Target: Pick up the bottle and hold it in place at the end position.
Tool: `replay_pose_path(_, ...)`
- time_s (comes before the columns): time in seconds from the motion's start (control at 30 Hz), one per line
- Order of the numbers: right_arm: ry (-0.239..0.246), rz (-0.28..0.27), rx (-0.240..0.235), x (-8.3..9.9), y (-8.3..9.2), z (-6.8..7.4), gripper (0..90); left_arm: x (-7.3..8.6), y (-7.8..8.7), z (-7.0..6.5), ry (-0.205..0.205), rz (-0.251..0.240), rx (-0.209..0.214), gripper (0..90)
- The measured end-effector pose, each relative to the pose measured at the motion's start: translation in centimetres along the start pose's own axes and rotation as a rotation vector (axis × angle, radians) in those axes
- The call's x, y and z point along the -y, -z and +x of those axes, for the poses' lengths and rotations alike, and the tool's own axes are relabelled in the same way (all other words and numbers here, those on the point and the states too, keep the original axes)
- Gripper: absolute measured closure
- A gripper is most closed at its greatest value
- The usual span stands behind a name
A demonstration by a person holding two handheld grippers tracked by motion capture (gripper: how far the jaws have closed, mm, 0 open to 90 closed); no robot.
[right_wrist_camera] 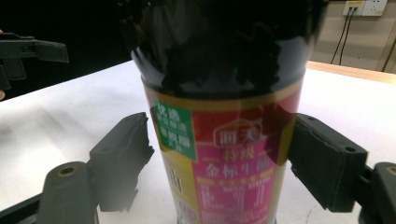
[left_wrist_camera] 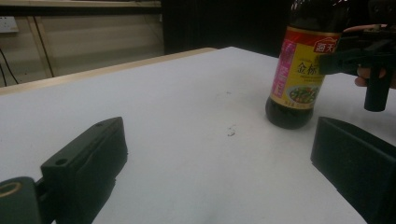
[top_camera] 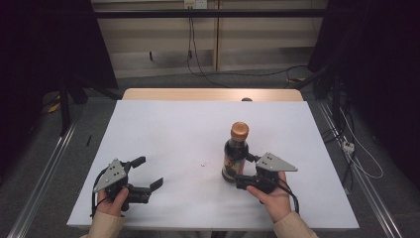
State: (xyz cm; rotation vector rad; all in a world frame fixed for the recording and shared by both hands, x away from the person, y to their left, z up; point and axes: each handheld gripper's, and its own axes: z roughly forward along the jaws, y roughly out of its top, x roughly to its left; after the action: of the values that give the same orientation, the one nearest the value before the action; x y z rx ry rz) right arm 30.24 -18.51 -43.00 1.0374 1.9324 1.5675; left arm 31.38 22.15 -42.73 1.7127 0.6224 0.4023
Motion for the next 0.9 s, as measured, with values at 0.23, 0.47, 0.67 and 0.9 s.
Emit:
replay_pose_path(0.23,-0.012,0.006,0.000,-0.2,-0.7,-0.3,26.0,0.0,0.0,0.0,0.001,-0.001,0.002,3.5)
replay_pose_path(0.47,-0.005,0.001,-0.007,-0.3,-1.1,-0.4,26.4,0.0,-0.1,0.0,-0.003,0.001,0.005,3.4)
replay_pose_path(0.67,0.030,0.004,0.004,-0.4,-1.4,-0.2,28.9,0.0,-0.2,0.0,-0.009,0.009,0.011,3.5)
replay_pose_path(0.9,0.056,0.004,0.004,-0.5,-1.2,-0.2,30.0,0.0,-0.2,0.0,-0.005,0.013,0.009,3.3)
